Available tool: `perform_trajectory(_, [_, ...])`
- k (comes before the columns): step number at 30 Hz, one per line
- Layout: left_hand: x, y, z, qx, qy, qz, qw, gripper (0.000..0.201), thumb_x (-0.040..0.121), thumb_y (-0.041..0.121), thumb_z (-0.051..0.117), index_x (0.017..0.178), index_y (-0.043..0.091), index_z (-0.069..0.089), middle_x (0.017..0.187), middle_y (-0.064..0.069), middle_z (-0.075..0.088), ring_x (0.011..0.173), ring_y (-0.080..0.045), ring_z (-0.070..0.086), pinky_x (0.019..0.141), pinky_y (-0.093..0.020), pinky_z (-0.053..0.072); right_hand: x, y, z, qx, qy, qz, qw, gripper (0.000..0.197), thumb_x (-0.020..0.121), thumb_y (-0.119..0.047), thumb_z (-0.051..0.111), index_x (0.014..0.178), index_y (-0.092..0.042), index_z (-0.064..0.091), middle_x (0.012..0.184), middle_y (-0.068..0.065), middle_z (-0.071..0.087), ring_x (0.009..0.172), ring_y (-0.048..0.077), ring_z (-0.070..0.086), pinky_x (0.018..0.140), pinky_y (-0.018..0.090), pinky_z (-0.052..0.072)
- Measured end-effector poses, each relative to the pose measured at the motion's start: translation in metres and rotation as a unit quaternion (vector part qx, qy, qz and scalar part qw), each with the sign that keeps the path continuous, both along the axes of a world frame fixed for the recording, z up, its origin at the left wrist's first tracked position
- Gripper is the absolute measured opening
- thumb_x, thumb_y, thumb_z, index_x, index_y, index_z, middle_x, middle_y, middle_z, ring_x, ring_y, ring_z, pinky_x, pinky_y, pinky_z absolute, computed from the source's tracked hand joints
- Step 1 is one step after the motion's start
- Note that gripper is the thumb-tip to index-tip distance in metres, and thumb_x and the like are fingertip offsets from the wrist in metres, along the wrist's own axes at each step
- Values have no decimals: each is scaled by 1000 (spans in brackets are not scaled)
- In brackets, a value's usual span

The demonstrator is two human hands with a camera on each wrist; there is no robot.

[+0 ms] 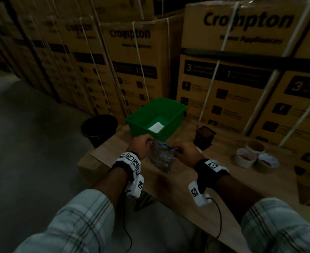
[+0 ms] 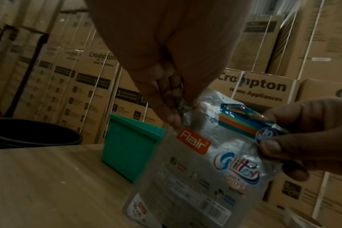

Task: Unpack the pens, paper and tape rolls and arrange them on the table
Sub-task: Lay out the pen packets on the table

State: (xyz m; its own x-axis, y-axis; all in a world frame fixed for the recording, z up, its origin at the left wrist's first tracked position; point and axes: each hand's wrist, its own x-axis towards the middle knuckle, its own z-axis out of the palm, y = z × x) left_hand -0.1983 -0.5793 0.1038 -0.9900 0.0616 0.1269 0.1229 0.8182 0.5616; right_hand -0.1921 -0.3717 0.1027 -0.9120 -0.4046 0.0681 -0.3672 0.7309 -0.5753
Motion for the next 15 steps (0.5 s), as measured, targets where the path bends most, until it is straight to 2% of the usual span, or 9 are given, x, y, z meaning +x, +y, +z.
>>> perform_trajectory(3, [-27, -41, -10, -3, -23, -29, 999, 24, 92, 8, 50, 109, 7, 67, 110, -16, 69, 104, -32, 62, 87, -33, 47, -24, -38, -7, 29, -19, -21, 999, 25, 87, -9, 57, 108, -13, 70, 107, 14, 71, 99, 30, 64, 78, 27, 44])
perform_trajectory(6, [-52, -73, -23, 6, -30, -59, 998, 23, 90, 7, 50, 105, 8, 66, 105, -16, 70, 99, -33, 63, 79, -31, 46, -39, -69, -11, 44, -23, -25, 998, 21, 88, -6, 54, 103, -8, 70, 104, 18, 70, 96, 33, 63, 72, 25, 37])
perform_trajectory(9, [-66, -92, -30, 16, -14, -85, 996, 22, 88, 6, 50, 104, 7, 66, 102, -16, 69, 95, -31, 63, 74, -24, 39, -43, -89, -12, 37, 6, -59, 998, 20, 89, -3, 55, 102, -5, 70, 105, 20, 70, 96, 32, 63, 74, 22, 33])
perform_trajectory(12, [-74, -108, -36, 45, 31, -91, 994, 21, 87, 4, 52, 102, 8, 67, 100, -13, 69, 93, -28, 63, 74, -22, 38, -45, -105, -17, 68, 42, -45, 996, 19, 88, -9, 55, 98, -7, 71, 99, 17, 71, 92, 33, 64, 76, 29, 44])
perform_trajectory(15, [-75, -120, -44, 67, 40, -96, 992, 20, 85, 3, 53, 97, 8, 67, 93, -12, 69, 85, -28, 63, 73, -26, 45, -52, -115, -27, 105, 52, -19, 993, 27, 90, -21, 46, 103, -13, 68, 104, 13, 69, 96, 31, 63, 83, 39, 52])
